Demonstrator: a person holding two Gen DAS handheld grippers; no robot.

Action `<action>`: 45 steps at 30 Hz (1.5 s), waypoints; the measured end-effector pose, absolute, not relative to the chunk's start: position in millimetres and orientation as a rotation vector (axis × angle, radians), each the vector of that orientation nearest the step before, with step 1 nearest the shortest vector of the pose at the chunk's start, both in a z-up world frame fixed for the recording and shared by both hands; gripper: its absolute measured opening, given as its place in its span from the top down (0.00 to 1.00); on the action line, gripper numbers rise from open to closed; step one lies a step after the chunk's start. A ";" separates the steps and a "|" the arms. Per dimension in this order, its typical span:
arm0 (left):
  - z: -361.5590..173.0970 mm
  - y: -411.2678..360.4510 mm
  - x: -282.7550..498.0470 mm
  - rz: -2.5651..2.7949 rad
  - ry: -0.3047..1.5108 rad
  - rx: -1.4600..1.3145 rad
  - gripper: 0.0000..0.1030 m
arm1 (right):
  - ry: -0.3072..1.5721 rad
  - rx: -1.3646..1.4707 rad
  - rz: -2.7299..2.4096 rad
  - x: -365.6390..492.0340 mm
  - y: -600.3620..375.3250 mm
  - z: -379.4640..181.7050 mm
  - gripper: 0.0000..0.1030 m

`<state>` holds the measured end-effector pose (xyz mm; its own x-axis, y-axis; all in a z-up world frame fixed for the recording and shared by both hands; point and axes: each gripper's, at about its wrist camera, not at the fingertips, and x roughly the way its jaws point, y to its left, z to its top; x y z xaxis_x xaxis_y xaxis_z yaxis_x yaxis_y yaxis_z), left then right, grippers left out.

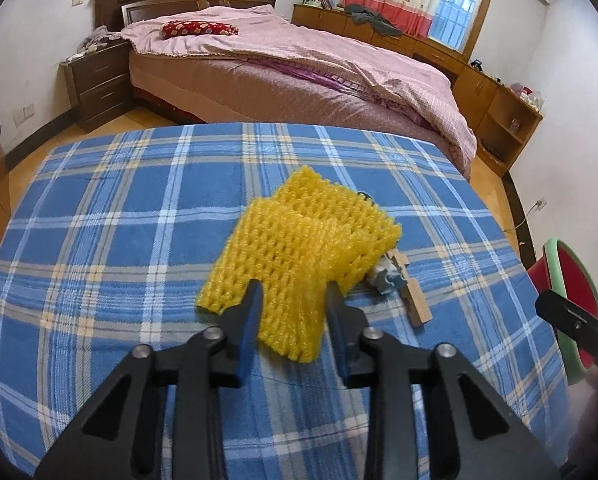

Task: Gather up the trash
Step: 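Grasp the yellow foam net with the left tool, then grasp the wooden stick with the right tool while the left tool holds the foam net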

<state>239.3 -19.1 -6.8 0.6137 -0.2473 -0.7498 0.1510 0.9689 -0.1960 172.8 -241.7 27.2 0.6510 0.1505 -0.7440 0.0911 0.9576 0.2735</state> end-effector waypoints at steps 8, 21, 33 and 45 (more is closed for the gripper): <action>-1.0 -4.9 235.0 -0.262 0.854 -0.212 0.90 | 0.880 0.259 0.075 179.1 -217.4 25.4 0.33; 2.8 36.1 238.4 -0.187 0.831 -0.357 0.90 | 0.935 0.147 0.172 205.6 -161.5 7.0 0.40; 1.0 41.3 237.0 -0.183 0.833 -0.373 0.90 | 0.976 0.068 0.192 223.2 -134.6 -12.4 0.89; 10.7 35.3 228.6 -0.210 0.812 -0.375 0.90 | 0.906 0.139 0.180 192.9 -159.4 7.8 0.90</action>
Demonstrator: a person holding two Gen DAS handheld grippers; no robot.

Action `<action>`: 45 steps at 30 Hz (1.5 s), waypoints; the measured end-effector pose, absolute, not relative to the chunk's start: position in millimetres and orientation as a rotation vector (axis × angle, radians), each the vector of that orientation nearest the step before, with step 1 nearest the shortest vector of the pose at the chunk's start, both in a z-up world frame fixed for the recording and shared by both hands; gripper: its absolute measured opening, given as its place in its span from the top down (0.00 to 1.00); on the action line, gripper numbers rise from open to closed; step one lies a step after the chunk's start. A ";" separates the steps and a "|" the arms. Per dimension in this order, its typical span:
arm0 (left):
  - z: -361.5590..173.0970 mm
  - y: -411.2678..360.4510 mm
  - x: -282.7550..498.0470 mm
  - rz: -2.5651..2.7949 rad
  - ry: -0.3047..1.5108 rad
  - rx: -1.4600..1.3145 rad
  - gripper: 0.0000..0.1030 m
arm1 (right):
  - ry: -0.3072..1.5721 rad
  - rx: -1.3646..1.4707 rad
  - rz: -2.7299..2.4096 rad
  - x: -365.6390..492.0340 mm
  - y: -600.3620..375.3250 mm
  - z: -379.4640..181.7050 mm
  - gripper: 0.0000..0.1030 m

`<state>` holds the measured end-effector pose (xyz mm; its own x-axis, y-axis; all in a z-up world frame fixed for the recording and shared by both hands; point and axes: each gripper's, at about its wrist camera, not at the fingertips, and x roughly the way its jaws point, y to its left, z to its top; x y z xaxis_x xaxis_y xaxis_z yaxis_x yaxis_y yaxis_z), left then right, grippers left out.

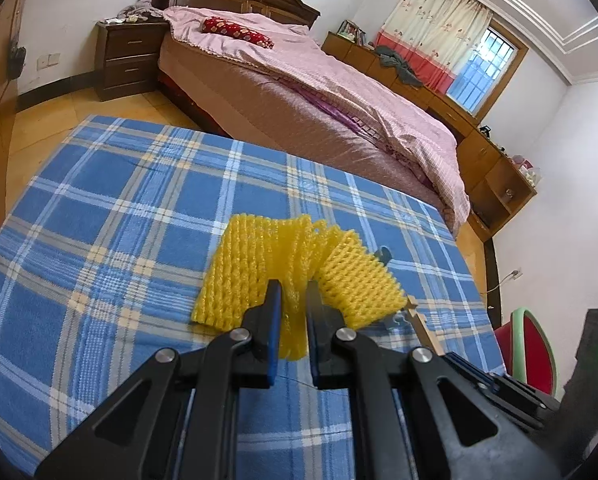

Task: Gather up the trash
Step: 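Grasp the wooden stick with the right tool while the left tool holds the foam net, then carry the foam net and wooden stick over the red bin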

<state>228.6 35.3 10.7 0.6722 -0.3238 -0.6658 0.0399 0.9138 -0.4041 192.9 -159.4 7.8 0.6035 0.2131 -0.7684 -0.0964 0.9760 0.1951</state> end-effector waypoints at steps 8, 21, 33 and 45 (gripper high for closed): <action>25.6 16.9 219.2 -0.243 0.799 -0.341 0.90 | 0.828 0.190 0.157 156.7 -190.1 31.5 0.90; 64.9 -15.7 170.9 -0.352 0.776 -0.311 0.90 | 0.708 0.287 0.084 97.3 -250.5 63.3 0.90; 82.7 -62.6 141.9 -0.449 0.795 -0.279 0.90 | 0.598 0.341 0.013 54.7 -302.4 92.3 0.90; 93.6 -119.5 128.8 -0.551 0.803 -0.211 0.90 | 0.525 0.390 -0.046 29.4 -344.5 102.8 0.90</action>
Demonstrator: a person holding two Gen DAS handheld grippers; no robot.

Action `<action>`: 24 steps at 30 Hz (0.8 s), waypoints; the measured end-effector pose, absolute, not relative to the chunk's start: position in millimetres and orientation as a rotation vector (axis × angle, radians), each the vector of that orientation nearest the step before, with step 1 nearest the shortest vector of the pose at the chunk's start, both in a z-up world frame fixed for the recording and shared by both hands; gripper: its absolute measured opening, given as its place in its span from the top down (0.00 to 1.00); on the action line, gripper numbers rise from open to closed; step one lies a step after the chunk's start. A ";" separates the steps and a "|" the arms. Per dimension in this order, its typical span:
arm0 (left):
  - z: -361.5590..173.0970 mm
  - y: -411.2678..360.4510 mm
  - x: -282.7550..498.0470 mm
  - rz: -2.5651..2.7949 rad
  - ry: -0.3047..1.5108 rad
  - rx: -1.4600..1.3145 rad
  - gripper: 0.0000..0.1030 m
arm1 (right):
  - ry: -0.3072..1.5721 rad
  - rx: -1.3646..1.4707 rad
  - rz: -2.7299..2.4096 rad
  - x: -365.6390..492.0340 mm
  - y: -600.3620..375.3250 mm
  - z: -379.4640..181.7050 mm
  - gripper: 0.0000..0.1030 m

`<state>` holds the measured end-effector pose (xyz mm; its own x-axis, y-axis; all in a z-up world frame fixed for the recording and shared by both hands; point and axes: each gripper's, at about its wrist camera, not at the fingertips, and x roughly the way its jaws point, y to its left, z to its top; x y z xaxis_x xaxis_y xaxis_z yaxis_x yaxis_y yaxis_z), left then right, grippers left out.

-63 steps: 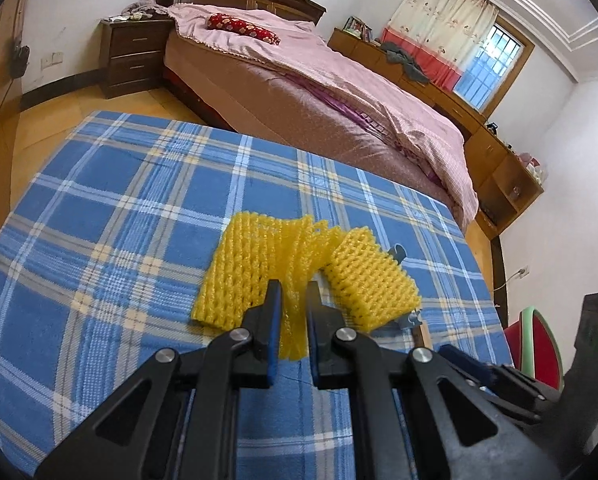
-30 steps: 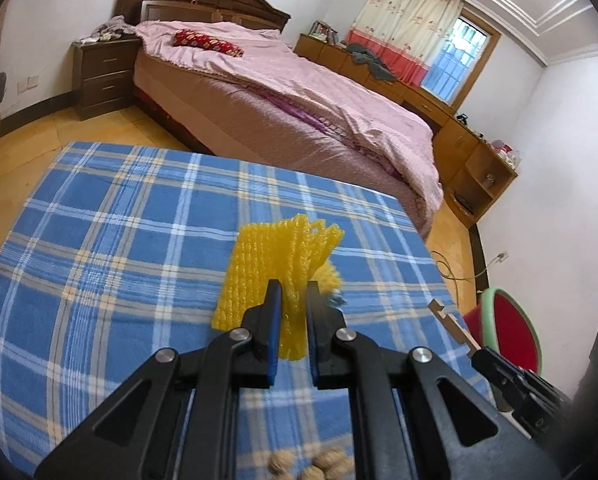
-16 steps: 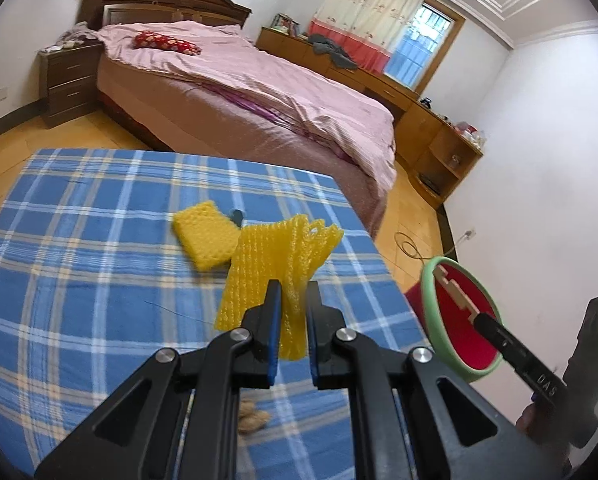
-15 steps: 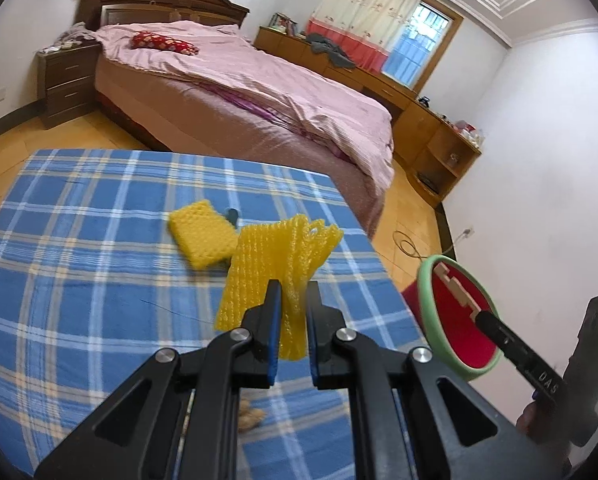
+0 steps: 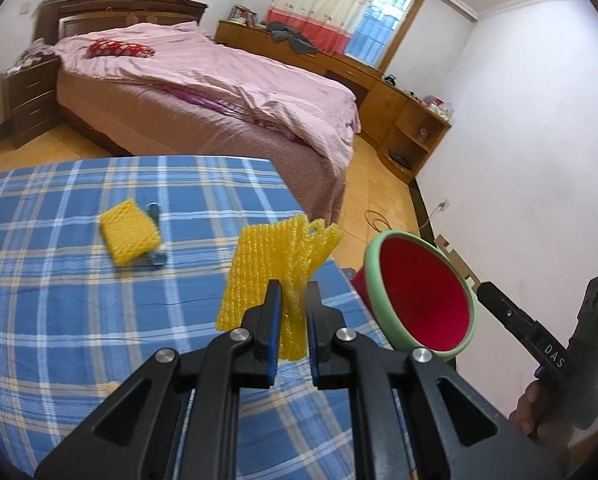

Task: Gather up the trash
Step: 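Carry the foam net and wooden stick over the red bin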

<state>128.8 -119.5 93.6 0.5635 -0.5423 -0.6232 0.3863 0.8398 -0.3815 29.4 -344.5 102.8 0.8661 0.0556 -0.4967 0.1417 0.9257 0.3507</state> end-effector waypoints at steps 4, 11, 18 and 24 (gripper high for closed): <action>95.0 -140.9 128.6 -0.590 0.815 -0.186 0.90 | 0.512 0.413 -0.074 22.7 -359.7 101.6 0.90; 93.0 -186.3 129.2 -0.664 0.827 -0.110 0.90 | 0.500 0.453 -0.121 12.0 -387.3 95.0 0.90; 84.9 -236.8 129.9 -0.729 0.835 -0.036 0.90 | 0.505 0.504 -0.172 5.5 -418.3 81.7 0.90; 73.4 -274.6 132.8 -0.770 0.855 0.000 0.90 | 0.530 0.528 -0.221 4.6 -440.2 68.4 0.90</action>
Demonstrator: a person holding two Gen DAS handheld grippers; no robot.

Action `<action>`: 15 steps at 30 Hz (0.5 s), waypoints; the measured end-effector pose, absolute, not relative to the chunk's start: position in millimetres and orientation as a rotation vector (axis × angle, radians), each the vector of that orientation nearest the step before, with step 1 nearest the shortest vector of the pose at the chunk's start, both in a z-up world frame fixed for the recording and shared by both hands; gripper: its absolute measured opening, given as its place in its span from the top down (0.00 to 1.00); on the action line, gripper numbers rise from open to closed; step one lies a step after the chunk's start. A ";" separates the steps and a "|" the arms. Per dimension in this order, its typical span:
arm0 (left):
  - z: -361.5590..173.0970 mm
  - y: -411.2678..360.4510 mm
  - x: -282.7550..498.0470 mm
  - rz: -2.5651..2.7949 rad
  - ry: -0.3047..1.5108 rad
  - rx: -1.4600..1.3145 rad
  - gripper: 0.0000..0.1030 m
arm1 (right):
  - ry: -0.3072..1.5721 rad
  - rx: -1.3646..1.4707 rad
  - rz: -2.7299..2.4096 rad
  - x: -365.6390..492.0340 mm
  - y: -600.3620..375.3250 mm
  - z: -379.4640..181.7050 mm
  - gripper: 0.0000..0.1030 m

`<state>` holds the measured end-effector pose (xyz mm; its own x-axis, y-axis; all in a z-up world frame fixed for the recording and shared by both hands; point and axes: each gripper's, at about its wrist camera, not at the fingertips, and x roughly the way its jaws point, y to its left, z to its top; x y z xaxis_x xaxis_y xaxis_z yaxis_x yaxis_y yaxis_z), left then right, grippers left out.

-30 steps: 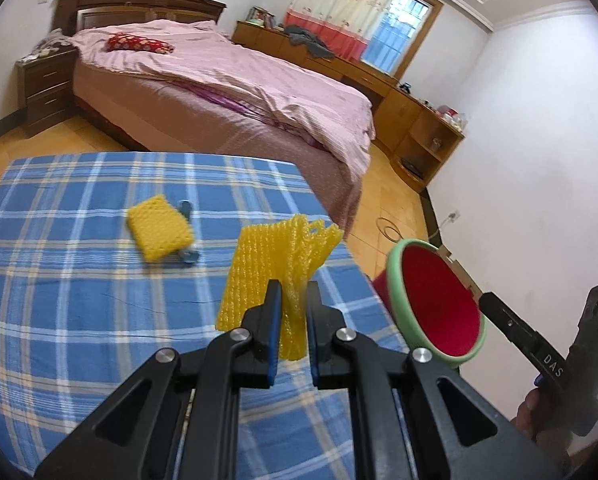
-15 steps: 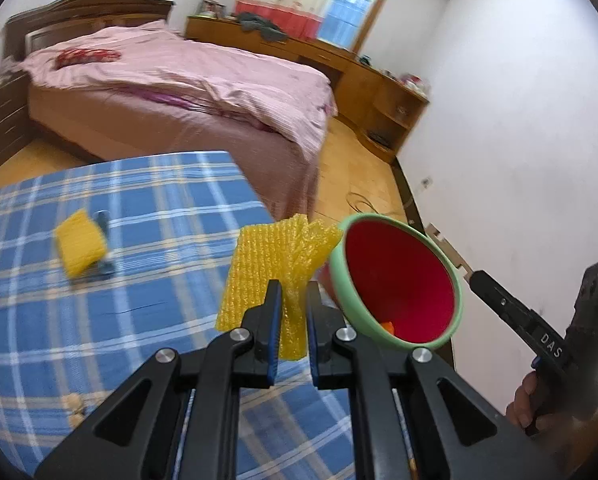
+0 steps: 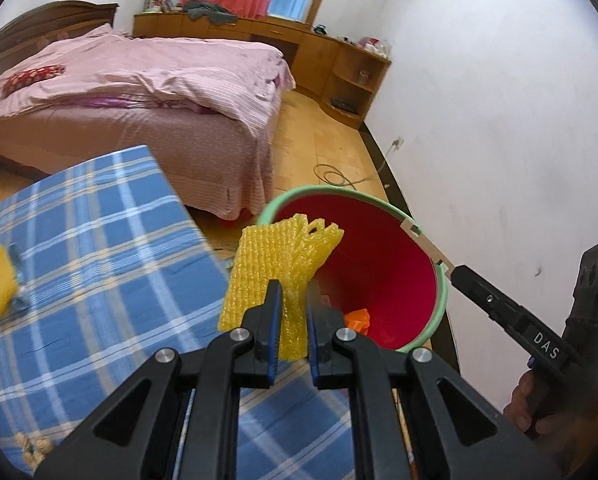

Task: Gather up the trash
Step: 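Carry the foam net and wooden stick over the red bin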

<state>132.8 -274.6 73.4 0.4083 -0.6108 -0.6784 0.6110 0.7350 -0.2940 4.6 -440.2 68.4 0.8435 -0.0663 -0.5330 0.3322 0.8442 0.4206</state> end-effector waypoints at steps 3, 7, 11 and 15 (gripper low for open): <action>65.9 -292.2 136.1 -0.787 0.868 0.014 0.90 | 0.544 0.539 -0.239 5.2 -450.4 60.6 0.90; 53.9 -310.8 140.4 -0.794 0.892 0.035 0.90 | 0.560 0.555 -0.255 5.9 -462.5 51.1 0.90; 44.4 -325.3 141.1 -0.806 0.910 0.061 0.90 | 0.576 0.571 -0.267 7.0 -469.8 42.8 0.90; 38.6 -333.8 140.9 -0.822 0.916 0.073 0.90 | 0.588 0.582 -0.274 7.9 -475.3 35.9 0.90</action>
